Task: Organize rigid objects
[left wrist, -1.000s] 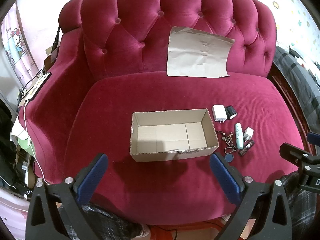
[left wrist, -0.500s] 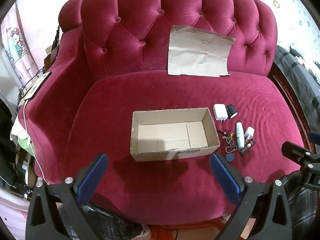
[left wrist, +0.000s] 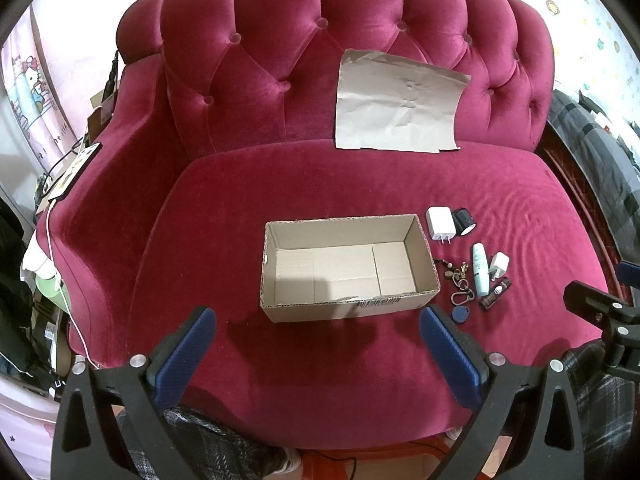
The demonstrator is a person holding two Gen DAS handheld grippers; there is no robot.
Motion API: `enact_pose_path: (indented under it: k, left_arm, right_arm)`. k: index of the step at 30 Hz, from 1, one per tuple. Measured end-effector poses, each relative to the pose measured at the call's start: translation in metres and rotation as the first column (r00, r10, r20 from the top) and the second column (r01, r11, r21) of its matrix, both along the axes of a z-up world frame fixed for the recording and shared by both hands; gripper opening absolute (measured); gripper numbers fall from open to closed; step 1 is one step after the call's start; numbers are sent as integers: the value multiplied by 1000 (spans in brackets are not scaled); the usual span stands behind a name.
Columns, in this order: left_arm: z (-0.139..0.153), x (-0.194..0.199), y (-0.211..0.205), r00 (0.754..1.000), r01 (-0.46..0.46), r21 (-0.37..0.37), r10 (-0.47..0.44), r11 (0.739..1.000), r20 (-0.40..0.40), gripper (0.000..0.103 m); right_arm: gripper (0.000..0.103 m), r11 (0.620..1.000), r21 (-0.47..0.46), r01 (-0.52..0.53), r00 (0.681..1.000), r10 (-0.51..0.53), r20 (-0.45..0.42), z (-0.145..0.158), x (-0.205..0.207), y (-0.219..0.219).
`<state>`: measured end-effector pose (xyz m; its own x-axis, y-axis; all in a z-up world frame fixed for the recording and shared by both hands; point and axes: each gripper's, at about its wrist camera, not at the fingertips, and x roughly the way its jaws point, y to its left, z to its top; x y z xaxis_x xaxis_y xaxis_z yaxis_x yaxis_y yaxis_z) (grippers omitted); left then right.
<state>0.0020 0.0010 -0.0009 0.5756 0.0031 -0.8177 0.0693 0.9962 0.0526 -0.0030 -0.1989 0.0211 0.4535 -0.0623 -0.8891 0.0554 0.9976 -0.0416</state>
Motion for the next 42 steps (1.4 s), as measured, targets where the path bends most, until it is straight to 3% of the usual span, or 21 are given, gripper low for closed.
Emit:
enact_pose_path:
  k: [19,42]
  left_arm:
    - [-20,26,16,999,-22,0,22,1000,-31,103]
    - [-110,109,76,991,-60,33,63,998,-116,103]
  right_arm:
    - [103,1000,3,8,1000,-8,-9,-10,16,-4]
    - [103,998,-7,56,994,-57,-91,-70,72,-20]
